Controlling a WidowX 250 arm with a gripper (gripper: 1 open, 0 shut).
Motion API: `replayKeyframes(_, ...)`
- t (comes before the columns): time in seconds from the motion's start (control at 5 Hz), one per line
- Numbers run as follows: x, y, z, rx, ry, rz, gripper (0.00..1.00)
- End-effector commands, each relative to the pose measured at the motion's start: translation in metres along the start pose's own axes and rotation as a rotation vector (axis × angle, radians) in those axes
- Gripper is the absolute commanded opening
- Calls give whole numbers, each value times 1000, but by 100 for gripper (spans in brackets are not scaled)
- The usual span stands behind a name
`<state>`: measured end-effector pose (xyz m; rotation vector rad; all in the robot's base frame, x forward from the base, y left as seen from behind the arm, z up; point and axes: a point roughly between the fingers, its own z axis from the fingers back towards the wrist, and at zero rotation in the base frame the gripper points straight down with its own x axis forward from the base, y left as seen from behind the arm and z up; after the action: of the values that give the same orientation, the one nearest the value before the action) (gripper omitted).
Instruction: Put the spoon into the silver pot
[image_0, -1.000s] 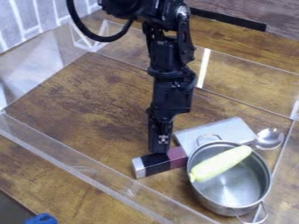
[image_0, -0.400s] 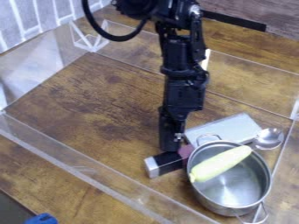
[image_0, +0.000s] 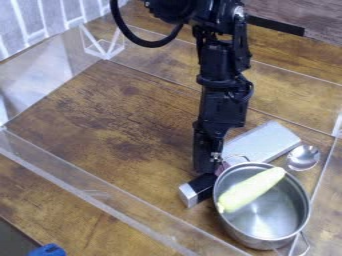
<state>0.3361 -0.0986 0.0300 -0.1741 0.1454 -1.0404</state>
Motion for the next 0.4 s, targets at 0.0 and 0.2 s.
replayKeyframes(0.0, 14, -10, -7, 9, 16, -46, 0)
replayKeyframes(0.2, 11, -11, -1, 11, 8, 31, 0)
